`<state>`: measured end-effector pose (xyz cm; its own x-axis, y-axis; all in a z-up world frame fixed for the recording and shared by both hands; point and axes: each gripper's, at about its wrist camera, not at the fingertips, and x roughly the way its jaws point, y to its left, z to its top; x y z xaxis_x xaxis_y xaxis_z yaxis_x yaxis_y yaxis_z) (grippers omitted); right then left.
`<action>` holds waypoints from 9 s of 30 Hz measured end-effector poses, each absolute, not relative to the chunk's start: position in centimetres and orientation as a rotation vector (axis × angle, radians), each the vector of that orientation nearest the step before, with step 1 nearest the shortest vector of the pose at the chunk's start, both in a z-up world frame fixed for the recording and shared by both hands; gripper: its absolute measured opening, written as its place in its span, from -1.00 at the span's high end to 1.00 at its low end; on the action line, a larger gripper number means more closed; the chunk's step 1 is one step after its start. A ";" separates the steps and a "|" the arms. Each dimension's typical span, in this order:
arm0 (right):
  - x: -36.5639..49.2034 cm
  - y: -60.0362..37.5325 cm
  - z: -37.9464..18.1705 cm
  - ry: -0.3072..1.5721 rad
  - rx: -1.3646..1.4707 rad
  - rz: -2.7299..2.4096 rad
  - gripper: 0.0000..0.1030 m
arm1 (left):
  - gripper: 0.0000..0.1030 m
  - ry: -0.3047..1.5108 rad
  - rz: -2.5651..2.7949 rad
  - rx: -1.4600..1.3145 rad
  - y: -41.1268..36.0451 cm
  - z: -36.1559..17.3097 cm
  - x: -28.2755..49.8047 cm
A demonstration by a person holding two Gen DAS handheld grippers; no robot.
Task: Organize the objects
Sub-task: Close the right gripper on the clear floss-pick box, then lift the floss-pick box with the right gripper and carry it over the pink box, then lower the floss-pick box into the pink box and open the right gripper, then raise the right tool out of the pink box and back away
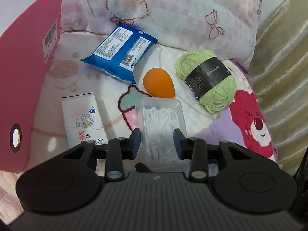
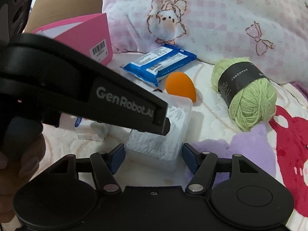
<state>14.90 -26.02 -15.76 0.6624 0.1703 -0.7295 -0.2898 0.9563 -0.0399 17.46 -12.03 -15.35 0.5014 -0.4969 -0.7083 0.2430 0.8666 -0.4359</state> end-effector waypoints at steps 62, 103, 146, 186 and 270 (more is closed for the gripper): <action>7.7 -25.3 -7.2 0.692 -0.038 0.268 -0.25 | 0.40 0.971 -0.483 -0.267 -8.5 -5.5 10.7; 11.2 -14.5 -0.1 0.691 -0.154 0.504 -0.24 | 0.40 0.907 -0.346 -0.313 3.9 2.4 10.9; 26.2 -1.3 -7.5 0.865 -0.582 0.825 -0.24 | 0.35 1.036 -0.232 -0.451 15.5 -8.2 22.4; 26.8 -0.1 -11.0 1.027 -0.668 0.710 -0.01 | 0.49 1.057 -0.114 -0.343 15.8 -13.2 24.0; 9.7 -28.8 4.2 0.770 -0.272 0.617 -0.68 | -0.51 1.051 -0.401 -0.060 -4.7 5.1 7.4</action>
<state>9.67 -28.82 4.23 0.5539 0.4191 -0.7194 -0.6109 0.7916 -0.0092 7.36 -4.75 5.08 0.4316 -0.3493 -0.8317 0.2930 0.9263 -0.2369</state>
